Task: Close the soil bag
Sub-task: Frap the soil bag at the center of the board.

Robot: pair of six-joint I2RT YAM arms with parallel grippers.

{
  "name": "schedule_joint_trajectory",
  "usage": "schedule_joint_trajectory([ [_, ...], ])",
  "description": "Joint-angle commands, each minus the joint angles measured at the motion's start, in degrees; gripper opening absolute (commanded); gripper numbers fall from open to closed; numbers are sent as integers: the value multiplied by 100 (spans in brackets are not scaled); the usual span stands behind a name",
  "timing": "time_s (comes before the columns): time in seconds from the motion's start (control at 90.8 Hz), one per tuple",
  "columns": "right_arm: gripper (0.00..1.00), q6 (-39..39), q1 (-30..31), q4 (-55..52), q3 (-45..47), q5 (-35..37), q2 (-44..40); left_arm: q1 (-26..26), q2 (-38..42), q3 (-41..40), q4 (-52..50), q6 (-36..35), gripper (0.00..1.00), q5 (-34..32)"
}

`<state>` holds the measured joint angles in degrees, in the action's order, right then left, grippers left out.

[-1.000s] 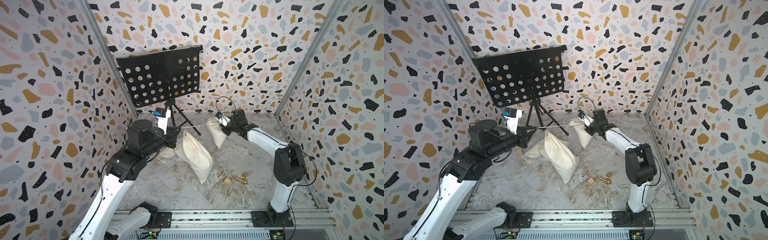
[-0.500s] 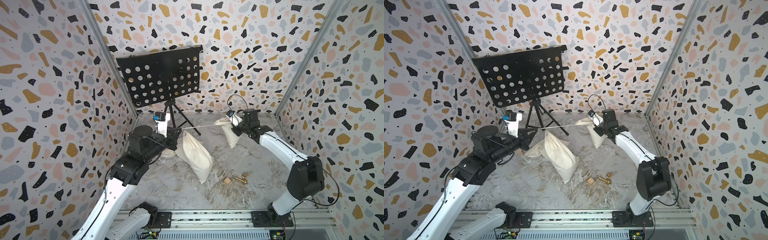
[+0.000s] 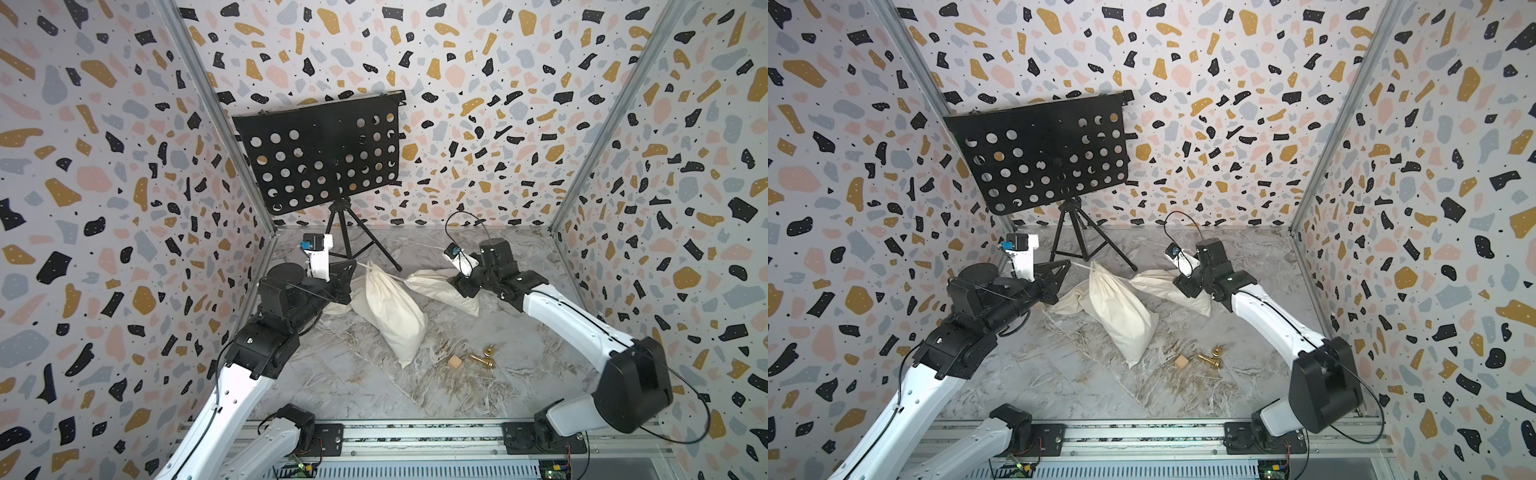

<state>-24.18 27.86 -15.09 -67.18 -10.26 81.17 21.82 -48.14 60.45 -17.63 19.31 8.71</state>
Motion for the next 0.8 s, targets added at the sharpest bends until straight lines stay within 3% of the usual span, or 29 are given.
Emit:
schedule_joint_trajectory([
  [0.0,77,-42,252,-236,-350,-828,-338,-45,23,228,517,18,0,59],
  [0.165,79,-41,653,81,-523,-1384,-239,-39,-101,395,638,106,0,305],
  [0.33,74,-73,978,-71,-1139,-2153,290,-40,-237,679,636,134,0,463],
  [0.573,66,-17,1143,17,-1767,-2224,1060,-43,-292,969,639,183,0,737],
  [0.716,56,-68,1149,-265,-2201,-2277,1473,-44,-276,1045,638,163,0,781],
  [0.793,46,-134,1152,-395,-2276,-2375,1599,-40,-273,1090,637,153,0,794],
])
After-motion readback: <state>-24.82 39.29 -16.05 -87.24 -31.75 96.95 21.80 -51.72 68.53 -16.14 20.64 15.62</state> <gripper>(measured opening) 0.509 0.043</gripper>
